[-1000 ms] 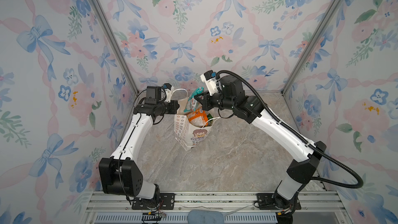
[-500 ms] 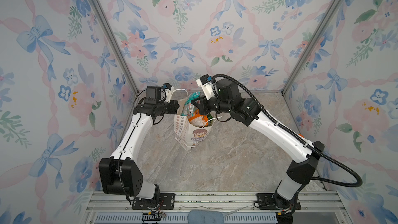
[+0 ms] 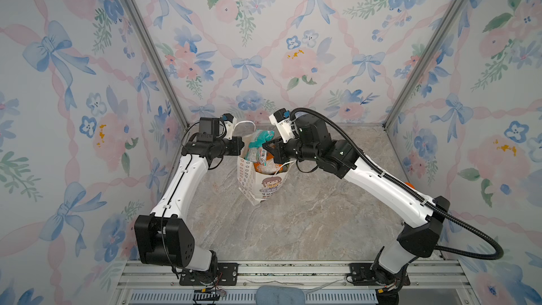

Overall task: Place the snacks into the paper bag
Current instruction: Place the snack in the paper bag.

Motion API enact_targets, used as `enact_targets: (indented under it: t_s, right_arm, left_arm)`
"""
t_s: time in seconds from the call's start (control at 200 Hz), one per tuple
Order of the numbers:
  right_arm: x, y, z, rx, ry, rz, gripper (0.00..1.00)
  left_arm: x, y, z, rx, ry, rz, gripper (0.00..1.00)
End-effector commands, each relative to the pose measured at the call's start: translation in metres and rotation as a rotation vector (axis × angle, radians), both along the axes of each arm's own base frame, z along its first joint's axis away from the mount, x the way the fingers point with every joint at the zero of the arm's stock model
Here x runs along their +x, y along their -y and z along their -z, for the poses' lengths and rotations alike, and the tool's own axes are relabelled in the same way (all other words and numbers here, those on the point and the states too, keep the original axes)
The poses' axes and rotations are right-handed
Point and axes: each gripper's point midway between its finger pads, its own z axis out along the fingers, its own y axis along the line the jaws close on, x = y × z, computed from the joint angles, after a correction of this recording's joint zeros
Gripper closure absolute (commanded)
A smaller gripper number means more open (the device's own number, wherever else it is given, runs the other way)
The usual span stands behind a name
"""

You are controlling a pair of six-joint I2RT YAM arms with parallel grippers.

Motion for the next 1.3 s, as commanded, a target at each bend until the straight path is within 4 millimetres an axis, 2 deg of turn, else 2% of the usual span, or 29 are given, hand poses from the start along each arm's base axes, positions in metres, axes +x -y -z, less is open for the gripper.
enact_targets:
  t_s: [0.0,0.25,0.58,0.73,0.78,0.8,0.825,0.975,1.295]
  right_arm:
    - [-0.012,0.010,-0.028,0.055,0.044,0.004,1.00]
    - [-0.016,0.014,-0.032,0.057,0.054,0.010,1.00]
    - [-0.021,0.000,-0.023,0.041,0.041,-0.026,1.00]
    - [-0.015,-0.005,-0.015,0.019,0.038,-0.024,1.00]
    - [-0.014,-0.006,-0.018,0.023,0.044,-0.026,1.00]
    - [-0.013,-0.005,-0.019,0.023,0.046,-0.022,1.00]
    - [-0.008,-0.011,-0.008,0.004,0.032,-0.024,1.00]
    - [0.010,-0.015,0.000,-0.001,0.020,-0.008,1.00]
    - [0.038,-0.021,0.005,0.013,-0.002,-0.005,1.00]
  left_arm:
    - [-0.008,0.002,0.008,-0.013,-0.035,0.019,1.00]
    - [-0.008,0.002,0.008,-0.013,-0.034,0.017,1.00]
    - [-0.008,0.002,0.009,-0.014,-0.038,0.018,1.00]
    - [-0.008,0.002,0.009,-0.014,-0.037,0.018,1.00]
    - [-0.008,0.002,0.009,-0.015,-0.037,0.018,1.00]
    - [-0.008,0.002,0.008,-0.015,-0.036,0.019,1.00]
    - [-0.008,0.002,0.009,-0.015,-0.036,0.018,1.00]
    - [-0.008,0.002,0.009,-0.015,-0.038,0.019,1.00]
    - [-0.008,0.002,0.009,-0.014,-0.036,0.019,1.00]
